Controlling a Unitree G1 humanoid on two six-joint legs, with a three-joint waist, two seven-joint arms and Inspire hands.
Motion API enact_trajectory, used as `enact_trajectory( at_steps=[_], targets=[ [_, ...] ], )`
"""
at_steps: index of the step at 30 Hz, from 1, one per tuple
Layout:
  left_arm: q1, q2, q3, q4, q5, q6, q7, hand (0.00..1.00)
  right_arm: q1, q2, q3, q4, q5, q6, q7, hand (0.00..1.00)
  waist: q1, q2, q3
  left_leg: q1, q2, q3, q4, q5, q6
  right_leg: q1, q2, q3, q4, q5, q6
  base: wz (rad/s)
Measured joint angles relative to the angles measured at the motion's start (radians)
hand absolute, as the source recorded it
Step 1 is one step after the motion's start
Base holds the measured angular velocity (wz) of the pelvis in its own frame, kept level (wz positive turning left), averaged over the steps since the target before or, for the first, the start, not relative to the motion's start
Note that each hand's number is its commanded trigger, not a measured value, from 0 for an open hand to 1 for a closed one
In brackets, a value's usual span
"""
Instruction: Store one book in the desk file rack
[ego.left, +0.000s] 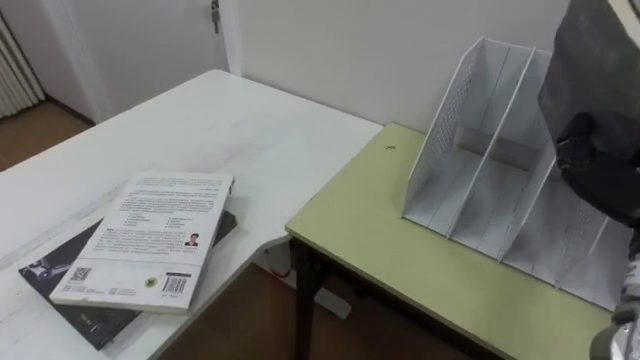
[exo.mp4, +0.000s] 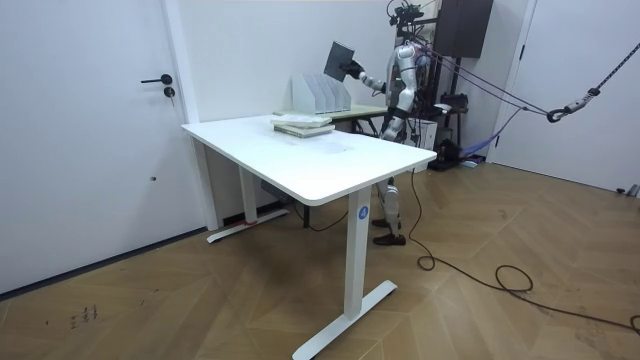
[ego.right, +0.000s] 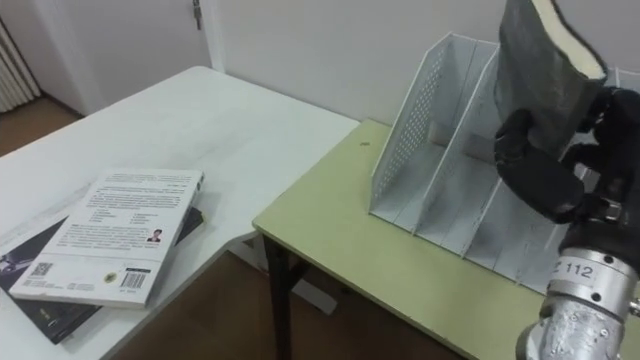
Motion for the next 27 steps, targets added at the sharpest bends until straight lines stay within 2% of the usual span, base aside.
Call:
enact_trajectory(
  at_steps=[5,12,16,20,27],
  targets=[
    [0.000,-0.007,0.030,0.004,0.003,-0.002,0.012,0.00,-0.004,0.000,-0.028,-0.014,-0.001,-0.027,-0.016,1.00,-0.003,0.002,-0.0014,0.004,0.000,0.006,-0.007,0.000,0.000,0.000,0.003,0.010,0.002,0.001,0.001,-0.05],
    [0.002,-0.009,0.032,0.034,0.011,-0.019,0.022,0.00,-0.019,0.000,-0.028,-0.019,-0.001,-0.028,-0.039,1.00,-0.001,-0.005,-0.0010,-0.001,-0.001,0.004,-0.007,0.000,0.000,0.000,0.003,0.008,-0.003,0.001,0.001,0.00],
    [0.007,-0.008,0.032,0.036,0.011,-0.019,0.043,0.00,-0.020,0.000,-0.027,-0.019,0.006,-0.028,-0.039,1.00,0.001,-0.013,-0.0077,-0.001,-0.001,0.003,-0.007,0.000,0.000,0.002,0.003,0.006,-0.016,0.001,0.001,0.01],
    [0.008,-0.004,0.031,0.036,0.010,-0.019,0.056,0.00,-0.020,0.000,-0.027,-0.017,0.023,-0.027,-0.037,1.00,-0.001,-0.024,-0.0068,-0.001,-0.001,0.002,-0.007,0.000,0.000,0.003,0.002,0.006,-0.017,0.001,0.001,0.00],
    [0.008,-0.004,0.031,0.036,0.011,-0.019,0.062,0.00,-0.026,0.000,-0.027,0.010,0.044,-0.027,-0.036,1.00,0.000,-0.025,-0.0051,-0.001,-0.001,0.003,-0.006,0.000,0.000,0.003,0.002,0.005,-0.018,0.001,0.001,0.00]
  ],
)
